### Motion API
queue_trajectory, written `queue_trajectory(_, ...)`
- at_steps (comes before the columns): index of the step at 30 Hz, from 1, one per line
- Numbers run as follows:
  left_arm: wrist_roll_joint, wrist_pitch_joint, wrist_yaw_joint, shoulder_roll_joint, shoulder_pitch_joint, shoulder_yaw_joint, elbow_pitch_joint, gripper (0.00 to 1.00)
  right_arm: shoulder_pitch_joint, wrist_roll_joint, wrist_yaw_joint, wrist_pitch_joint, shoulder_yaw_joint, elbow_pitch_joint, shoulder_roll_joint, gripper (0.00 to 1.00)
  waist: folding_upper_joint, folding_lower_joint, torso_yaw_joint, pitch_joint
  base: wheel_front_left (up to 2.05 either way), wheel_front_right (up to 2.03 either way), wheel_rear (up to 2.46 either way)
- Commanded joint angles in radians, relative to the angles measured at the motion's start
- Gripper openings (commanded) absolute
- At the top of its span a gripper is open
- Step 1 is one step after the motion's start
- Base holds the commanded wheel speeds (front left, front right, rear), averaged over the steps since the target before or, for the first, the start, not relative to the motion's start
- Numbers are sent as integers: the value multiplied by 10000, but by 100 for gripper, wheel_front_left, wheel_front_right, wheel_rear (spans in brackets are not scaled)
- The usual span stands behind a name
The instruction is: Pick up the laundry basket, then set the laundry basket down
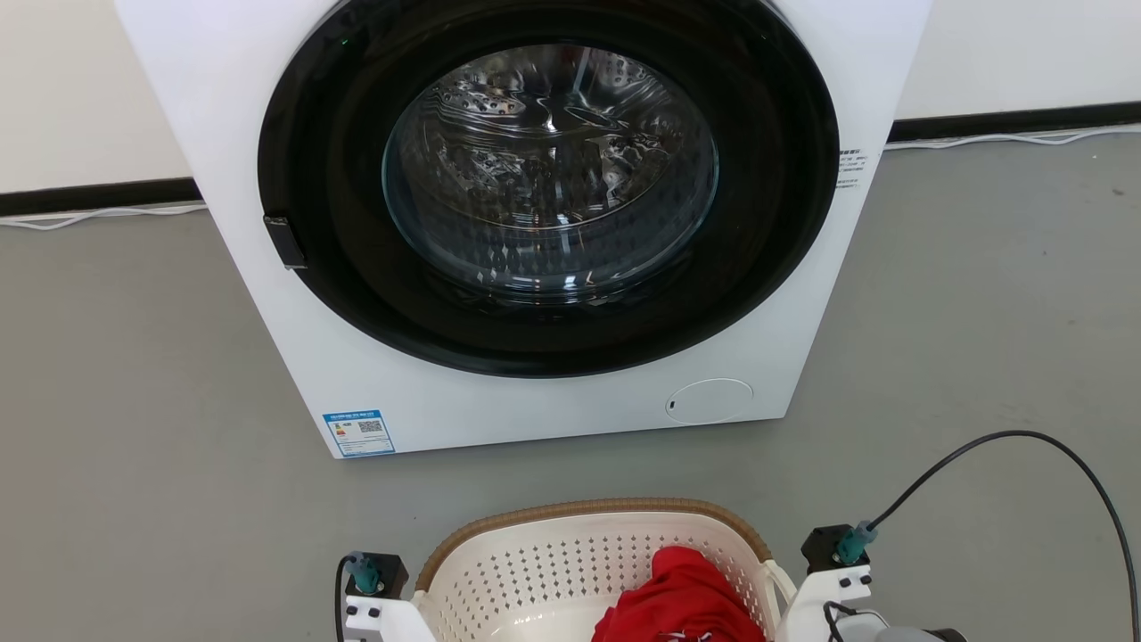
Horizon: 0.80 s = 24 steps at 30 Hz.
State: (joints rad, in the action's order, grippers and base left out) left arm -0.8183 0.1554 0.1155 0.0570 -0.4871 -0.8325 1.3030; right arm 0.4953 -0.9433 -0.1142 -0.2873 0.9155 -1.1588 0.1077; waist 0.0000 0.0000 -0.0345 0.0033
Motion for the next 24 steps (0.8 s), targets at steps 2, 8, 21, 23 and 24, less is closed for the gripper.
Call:
queue_trajectory(2,-29,-54,70,88,-183,116,-123,0,332,-136,-165,95,216,290,-181,0,0,0,5,8,0,0,0)
queue_trajectory(8,-50,-44,63,85,-197,83,-123,0,358,-276,-165,120,348,274,-161,0,0,0,19,30,0,0,0)
queue_trajectory(21,-91,-79,47,135,-231,-5,-123,0,434,-600,-165,232,678,260,-118,0,0,0,40,74,0,0,0)
queue_trajectory(23,-92,-97,37,137,-258,-19,-123,0,452,-645,-165,300,726,289,-111,0,0,0,40,124,0,0,0)
queue_trajectory(24,-88,-107,30,139,-292,-28,-123,0,472,-665,-165,344,747,308,-105,0,0,0,38,184,0,0,0)
